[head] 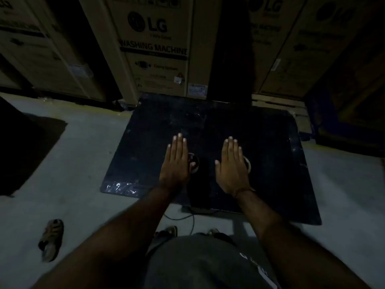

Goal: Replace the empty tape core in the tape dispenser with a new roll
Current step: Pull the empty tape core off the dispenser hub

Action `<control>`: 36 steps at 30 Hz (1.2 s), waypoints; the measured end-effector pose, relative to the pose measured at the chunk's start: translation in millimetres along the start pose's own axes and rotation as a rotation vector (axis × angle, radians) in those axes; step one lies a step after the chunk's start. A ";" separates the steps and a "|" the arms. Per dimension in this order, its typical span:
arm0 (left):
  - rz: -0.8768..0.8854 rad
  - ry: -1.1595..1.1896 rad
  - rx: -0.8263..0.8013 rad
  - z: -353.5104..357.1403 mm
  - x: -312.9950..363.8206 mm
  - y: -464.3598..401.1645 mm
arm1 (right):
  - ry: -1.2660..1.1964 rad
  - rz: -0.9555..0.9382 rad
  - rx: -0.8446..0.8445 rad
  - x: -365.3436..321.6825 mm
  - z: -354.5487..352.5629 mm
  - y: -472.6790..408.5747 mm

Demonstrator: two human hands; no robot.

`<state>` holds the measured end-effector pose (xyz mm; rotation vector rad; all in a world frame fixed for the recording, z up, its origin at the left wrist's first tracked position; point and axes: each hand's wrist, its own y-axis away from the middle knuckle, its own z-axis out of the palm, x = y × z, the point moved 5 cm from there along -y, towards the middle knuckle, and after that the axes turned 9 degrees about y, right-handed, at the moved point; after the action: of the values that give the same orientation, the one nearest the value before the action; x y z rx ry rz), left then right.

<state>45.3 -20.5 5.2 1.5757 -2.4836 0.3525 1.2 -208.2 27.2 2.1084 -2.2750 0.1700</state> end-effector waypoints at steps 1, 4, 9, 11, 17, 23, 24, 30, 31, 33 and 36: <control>-0.035 -0.013 -0.009 2.1 -4.7 1.8 | 0.011 0.012 -0.023 -3.3 2.0 -1.7; -0.092 -0.002 -0.044 5.6 -18.8 11.9 | 0.012 0.003 -0.123 -13.7 7.5 -5.6; -0.157 0.062 -0.089 19.2 -37.6 28.2 | -0.024 -0.110 -0.277 -35.3 26.1 -12.5; -0.196 0.079 -0.107 25.0 -46.9 34.1 | -0.037 -0.135 -0.309 -44.1 31.1 -17.1; -0.202 0.055 -0.102 38.5 -77.2 36.7 | -0.208 -0.128 -0.338 -61.5 46.8 -32.2; -0.197 0.068 -0.153 51.3 -103.3 26.1 | -0.265 -0.044 -0.323 -66.9 50.3 -37.3; -0.186 0.069 -0.154 53.5 -103.3 24.0 | -0.273 -0.028 -0.304 -67.4 49.7 -39.1; -0.139 0.136 -0.062 84.7 -97.9 6.0 | -0.361 0.020 -0.179 -66.4 63.9 -65.8; -0.130 0.144 -0.030 90.6 -97.3 5.0 | -0.382 0.024 -0.155 -67.8 70.5 -69.9; -0.132 0.166 0.052 98.6 -97.6 4.4 | -0.417 0.047 -0.103 -69.9 82.4 -78.9; -0.121 0.183 0.134 101.5 -102.1 4.6 | -0.488 0.048 -0.093 -75.0 98.8 -89.1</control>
<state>81.9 39.8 -120.4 1.6527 -2.2577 0.6265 100.6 -150.7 -73.5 2.2389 -2.5134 -0.4935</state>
